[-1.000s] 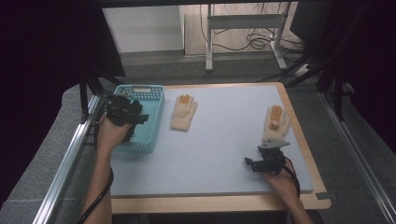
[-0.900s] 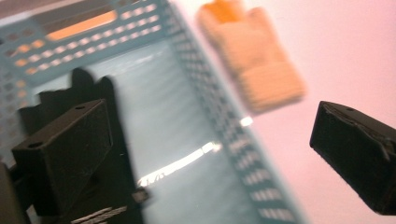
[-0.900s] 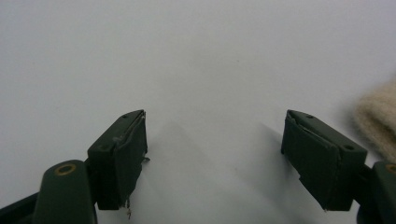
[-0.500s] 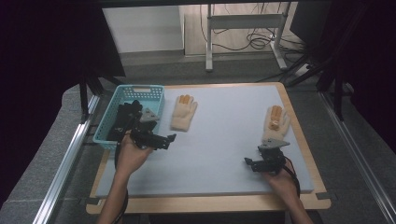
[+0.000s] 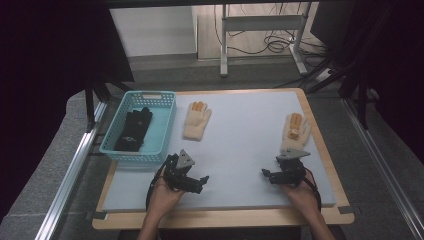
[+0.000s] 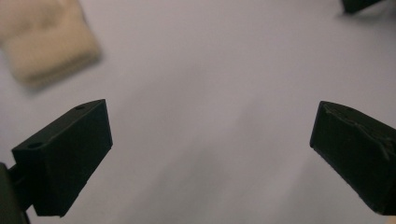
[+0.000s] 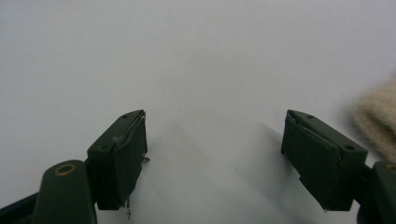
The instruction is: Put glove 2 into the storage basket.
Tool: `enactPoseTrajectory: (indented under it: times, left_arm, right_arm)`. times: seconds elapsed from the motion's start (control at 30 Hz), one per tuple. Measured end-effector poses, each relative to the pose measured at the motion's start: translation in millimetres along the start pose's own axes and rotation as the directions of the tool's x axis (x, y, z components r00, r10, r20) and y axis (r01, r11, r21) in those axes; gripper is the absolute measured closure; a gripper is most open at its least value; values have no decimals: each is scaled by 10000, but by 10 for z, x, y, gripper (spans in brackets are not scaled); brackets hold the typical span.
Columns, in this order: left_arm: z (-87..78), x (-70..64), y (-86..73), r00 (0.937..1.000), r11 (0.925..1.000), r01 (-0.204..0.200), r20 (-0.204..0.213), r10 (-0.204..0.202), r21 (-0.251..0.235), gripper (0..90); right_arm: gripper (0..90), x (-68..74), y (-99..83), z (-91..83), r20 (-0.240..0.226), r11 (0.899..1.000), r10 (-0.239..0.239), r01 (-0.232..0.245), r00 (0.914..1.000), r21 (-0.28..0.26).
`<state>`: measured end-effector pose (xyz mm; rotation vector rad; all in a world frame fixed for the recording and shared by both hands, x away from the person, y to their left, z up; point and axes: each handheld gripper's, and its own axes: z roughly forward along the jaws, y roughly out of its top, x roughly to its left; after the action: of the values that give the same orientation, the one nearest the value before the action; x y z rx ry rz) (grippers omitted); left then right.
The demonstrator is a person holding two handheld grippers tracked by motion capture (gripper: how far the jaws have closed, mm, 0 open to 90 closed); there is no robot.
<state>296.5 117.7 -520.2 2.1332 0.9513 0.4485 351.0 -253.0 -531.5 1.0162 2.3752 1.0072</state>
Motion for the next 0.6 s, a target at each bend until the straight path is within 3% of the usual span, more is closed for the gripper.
enactPoseTrajectory:
  times: [0.13,0.2,0.33,0.53,0.6]
  left_arm:
    - [95,27,-148,9996,9990,-82,-269,94,442,0]
    - [107,51,-207,9973,9973,-193,-699,243,706,0]
    - [111,120,-275,9988,9971,386,-316,-366,649,0]
    - [128,159,-279,9975,9942,709,7,-712,809,5]
    - [127,160,-280,9974,9942,722,14,-726,801,5]
  right_arm:
    - [220,0,1,0,4,10000,-11,11,10000,4]
    - [220,-1,1,0,3,10000,-17,17,10000,0]
    - [220,-1,2,-1,-6,10000,3,-3,10000,15]
    - [221,2,7,-2,-16,10000,-4,4,10000,25]
    - [226,4,31,4,-108,9997,225,-224,9997,52]
